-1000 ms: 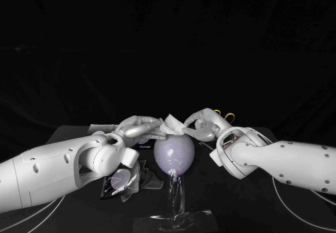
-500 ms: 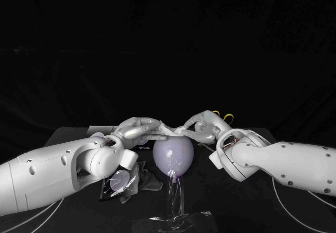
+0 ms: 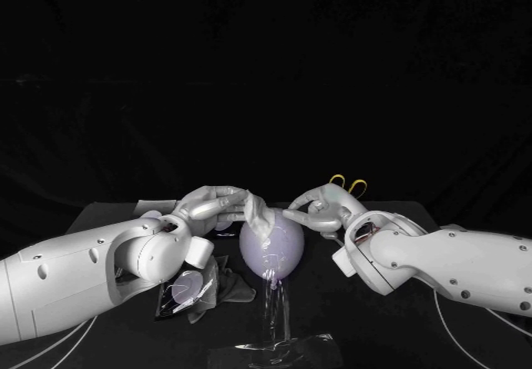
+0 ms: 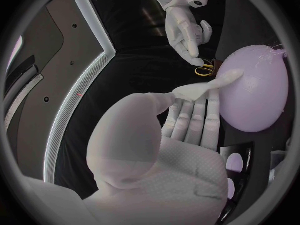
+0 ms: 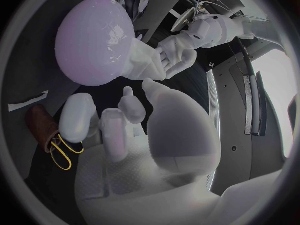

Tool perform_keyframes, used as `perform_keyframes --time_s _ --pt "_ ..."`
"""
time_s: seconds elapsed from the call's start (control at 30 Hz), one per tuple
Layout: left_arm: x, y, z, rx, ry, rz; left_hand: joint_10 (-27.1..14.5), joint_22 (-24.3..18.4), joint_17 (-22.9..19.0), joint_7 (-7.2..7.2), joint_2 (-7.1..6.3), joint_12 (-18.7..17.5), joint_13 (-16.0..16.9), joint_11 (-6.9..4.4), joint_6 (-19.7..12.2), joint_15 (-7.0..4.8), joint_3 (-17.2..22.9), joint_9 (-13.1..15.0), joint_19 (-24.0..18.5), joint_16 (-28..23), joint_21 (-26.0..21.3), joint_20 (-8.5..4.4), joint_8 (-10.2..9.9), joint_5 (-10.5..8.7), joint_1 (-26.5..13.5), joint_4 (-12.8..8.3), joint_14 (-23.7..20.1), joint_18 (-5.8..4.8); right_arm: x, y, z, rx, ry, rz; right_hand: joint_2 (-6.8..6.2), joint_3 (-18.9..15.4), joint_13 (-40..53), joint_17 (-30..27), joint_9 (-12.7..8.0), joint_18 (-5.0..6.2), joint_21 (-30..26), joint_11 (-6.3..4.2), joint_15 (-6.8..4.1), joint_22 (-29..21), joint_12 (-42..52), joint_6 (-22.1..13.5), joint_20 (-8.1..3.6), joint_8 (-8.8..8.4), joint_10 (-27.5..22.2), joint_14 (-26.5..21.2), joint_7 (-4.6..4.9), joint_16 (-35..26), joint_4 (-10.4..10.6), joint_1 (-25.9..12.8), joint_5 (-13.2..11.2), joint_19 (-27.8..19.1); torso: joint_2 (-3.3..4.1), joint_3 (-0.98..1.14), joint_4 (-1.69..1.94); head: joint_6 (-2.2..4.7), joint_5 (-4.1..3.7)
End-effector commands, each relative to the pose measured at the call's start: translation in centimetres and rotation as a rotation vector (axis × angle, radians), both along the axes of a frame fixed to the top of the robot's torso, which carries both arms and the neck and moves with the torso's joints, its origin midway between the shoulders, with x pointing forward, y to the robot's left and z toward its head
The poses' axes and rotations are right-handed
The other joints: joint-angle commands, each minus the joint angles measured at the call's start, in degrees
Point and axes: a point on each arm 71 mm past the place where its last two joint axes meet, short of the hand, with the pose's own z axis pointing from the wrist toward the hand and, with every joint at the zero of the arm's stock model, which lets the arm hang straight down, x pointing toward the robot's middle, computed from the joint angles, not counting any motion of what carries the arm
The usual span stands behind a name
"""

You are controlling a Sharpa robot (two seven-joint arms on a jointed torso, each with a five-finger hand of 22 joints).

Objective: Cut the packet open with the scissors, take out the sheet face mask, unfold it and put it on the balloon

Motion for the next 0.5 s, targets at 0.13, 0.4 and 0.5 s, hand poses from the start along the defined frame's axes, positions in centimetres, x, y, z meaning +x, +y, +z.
perform_keyframes --time_s 0.13,0.4,0.5 --pt "-0.1 0.3 -0.2 0.012 0.041 0.01 -0.32 0.3 -0.3 2.17 0.71 0.21 0.09 0.02 -0.96 -0.32 0.95 9.38 1.39 0.69 0.99 -0.11 1.27 0.18 0.18 -0.51 1.83 1.53 -0.7 -0.2 -1.9 -0.034 0.124 0.034 -0.45 -2.33 -2.2 5.38 -0.46 1.28 -2.57 0.41 0.62 7.67 -3.46 -0.78 0.44 -1.07 -2.22 2.69 0.32 -1.19 1.29 -0.99 0.13 -1.5 -0.02 -0.01 0.0 -0.23 -0.19" --pt "-0.7 0.7 -0.5 0.056 0.093 -0.018 -0.27 0.47 -0.54 2.21 0.67 0.26 0.1 0.01 -1.25 -0.42 1.22 9.65 1.9 0.85 1.43 -0.28 1.88 0.18 0.19 -0.72 2.47 1.59 -1.2 -0.7 -3.0 -0.043 0.153 0.025 -0.29 -3.51 -3.36 4.95 -0.6 1.47 -3.43 0.55 0.78 7.45 -5.07 -0.93 0.72 -1.4 -3.26 2.45 0.45 -1.57 1.99 -0.76 0.2 -1.91 0.04 -0.03 0.05 -0.65 -0.41" --pt "-0.7 1.0 -0.6 0.065 0.1 -0.018 -0.31 0.49 -0.61 2.24 0.76 0.24 0.09 0.02 -1.34 -0.42 1.32 9.7 1.94 0.84 1.48 -0.3 1.98 0.18 0.16 -0.67 2.51 1.58 -1.1 -0.9 -3.0 -0.048 0.125 0.017 0.79 -3.73 -2.97 5.6 -0.53 1.3 -2.17 0.28 0.61 7.81 -3.84 0.05 0.74 -1.11 -2.55 2.76 0.21 -1.01 2.0 0.56 0.33 -1.22 -0.01 -0.01 0.02 -0.75 -0.43"
